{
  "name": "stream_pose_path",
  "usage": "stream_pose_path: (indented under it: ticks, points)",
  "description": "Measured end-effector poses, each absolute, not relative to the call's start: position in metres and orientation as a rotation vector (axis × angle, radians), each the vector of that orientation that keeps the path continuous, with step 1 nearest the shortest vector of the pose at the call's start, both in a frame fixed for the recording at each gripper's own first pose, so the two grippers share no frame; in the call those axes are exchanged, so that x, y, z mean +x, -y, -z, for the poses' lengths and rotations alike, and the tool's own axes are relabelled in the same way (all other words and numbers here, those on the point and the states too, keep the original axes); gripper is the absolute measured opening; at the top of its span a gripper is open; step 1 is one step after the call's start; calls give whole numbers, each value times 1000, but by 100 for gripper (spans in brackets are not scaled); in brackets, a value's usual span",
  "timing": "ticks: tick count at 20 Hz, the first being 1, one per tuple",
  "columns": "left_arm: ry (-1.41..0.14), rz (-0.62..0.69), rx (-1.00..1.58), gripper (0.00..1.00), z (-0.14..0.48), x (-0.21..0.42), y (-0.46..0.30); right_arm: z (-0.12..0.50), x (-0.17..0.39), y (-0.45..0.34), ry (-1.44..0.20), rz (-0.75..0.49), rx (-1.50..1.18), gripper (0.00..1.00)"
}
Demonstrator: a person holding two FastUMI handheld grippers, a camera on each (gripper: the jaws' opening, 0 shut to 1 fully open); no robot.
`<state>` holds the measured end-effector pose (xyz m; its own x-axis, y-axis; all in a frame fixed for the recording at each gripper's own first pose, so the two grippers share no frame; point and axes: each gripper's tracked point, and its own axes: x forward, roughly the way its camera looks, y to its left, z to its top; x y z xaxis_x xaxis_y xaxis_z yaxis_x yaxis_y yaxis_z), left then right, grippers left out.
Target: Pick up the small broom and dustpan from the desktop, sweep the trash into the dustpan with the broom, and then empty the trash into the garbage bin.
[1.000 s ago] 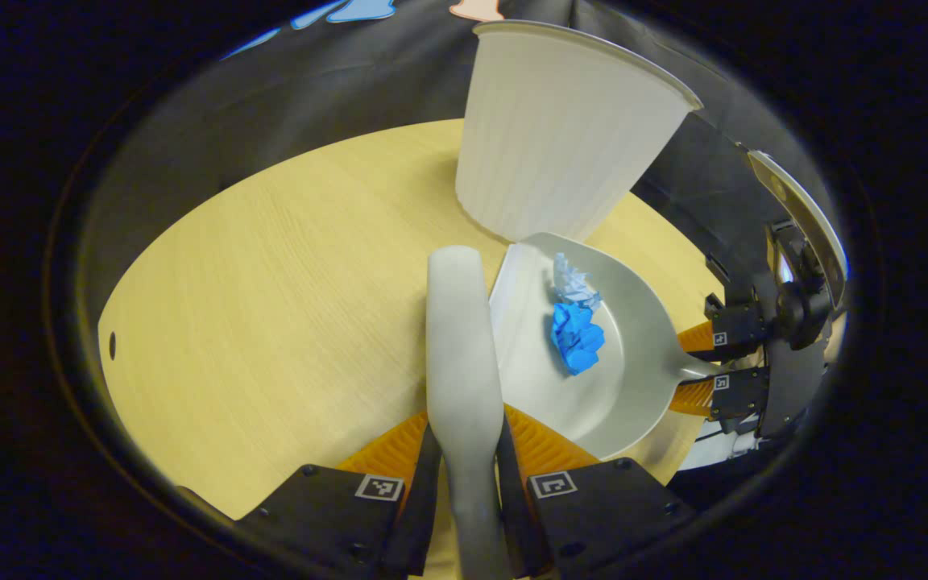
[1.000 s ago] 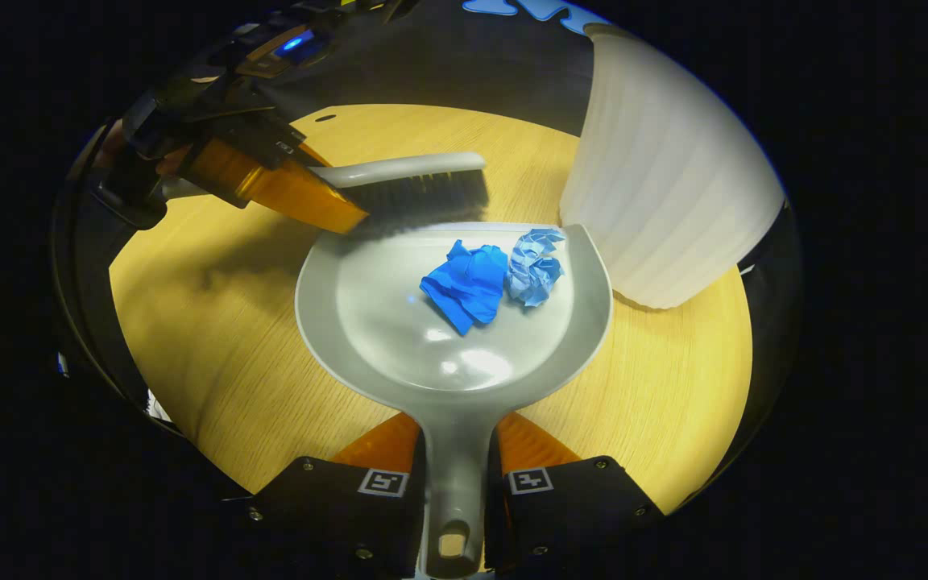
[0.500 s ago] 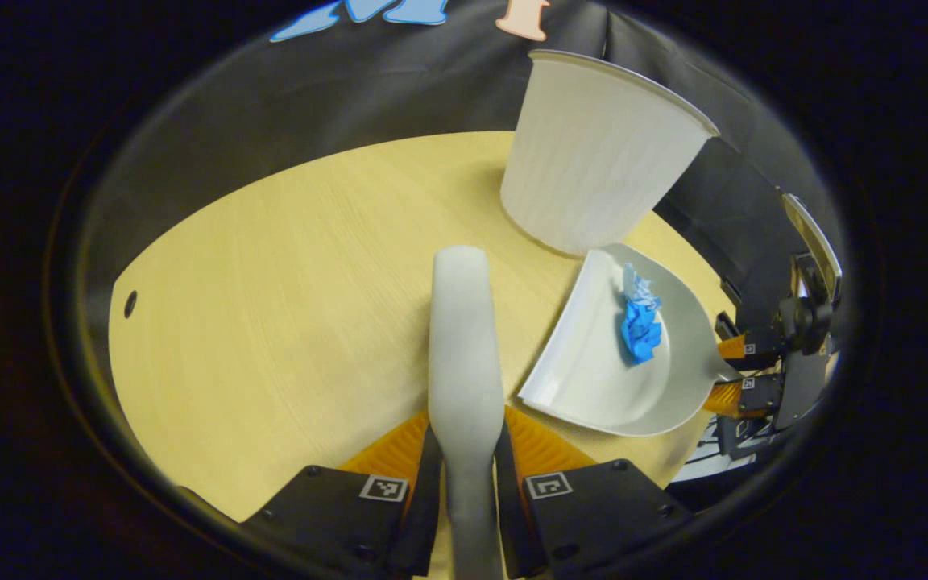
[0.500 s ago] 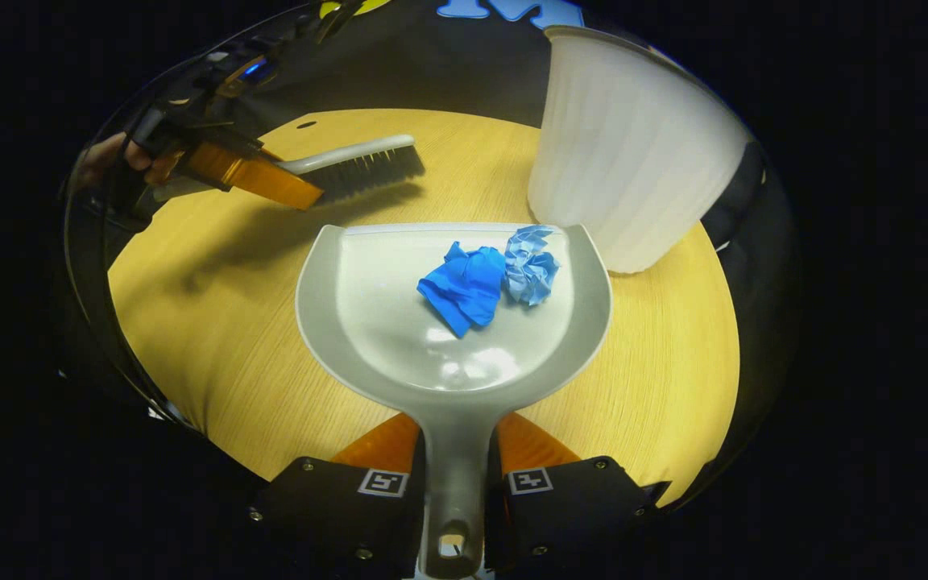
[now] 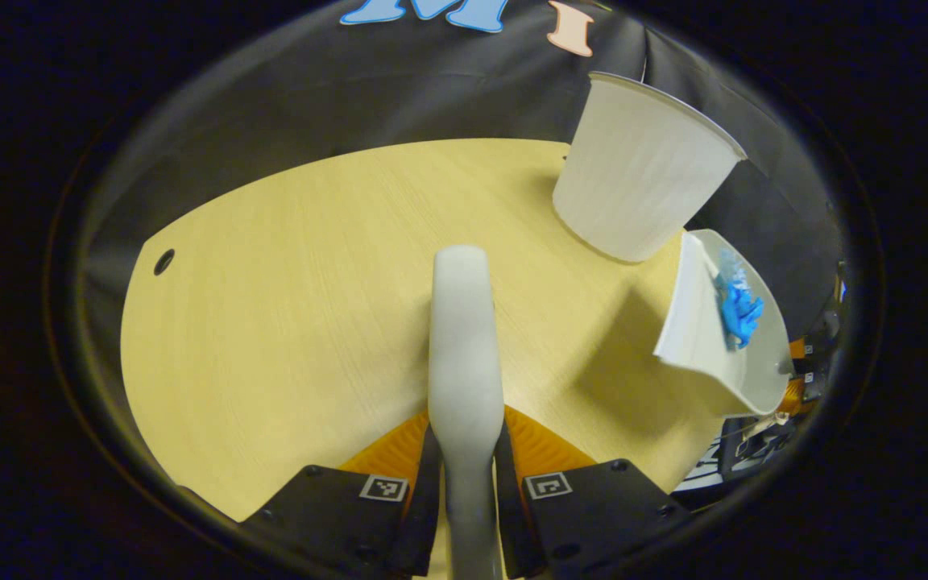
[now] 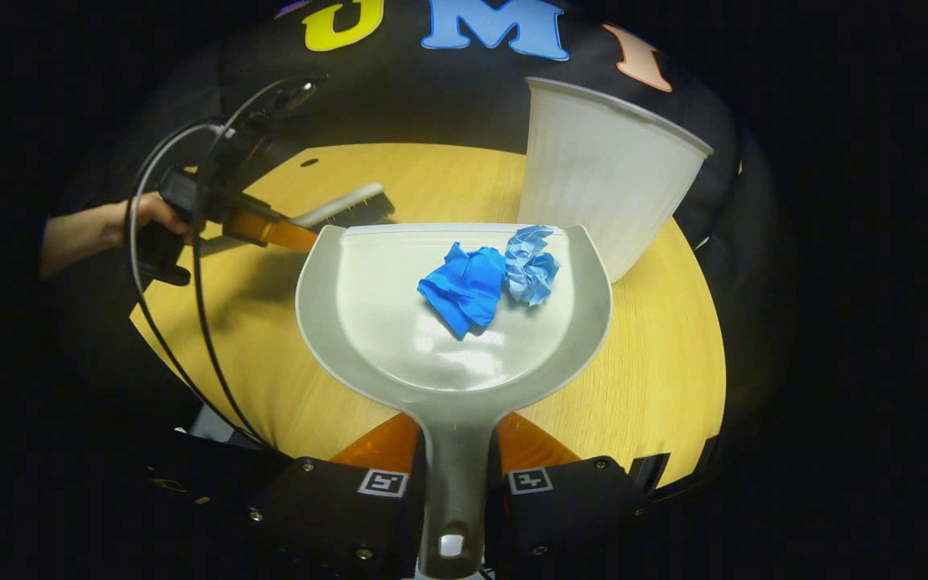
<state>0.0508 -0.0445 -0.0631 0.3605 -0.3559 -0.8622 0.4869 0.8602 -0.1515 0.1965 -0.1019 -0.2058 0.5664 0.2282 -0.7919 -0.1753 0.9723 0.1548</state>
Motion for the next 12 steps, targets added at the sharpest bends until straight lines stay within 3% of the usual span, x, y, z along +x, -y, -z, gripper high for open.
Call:
stream_pose_path:
  ticks: [6, 7, 12]
  points:
    - [-1060, 502, 122, 41, 58, 47, 14, 114, 192, 140, -895, -268, 80, 31]
    - [-1060, 498, 117, 36, 57, 45, 11, 106, 198, 139, -888, -275, 86, 31]
    - [-1046, 475, 75, 41, 46, 41, -8, 43, 231, 155, -832, -288, 110, 31]
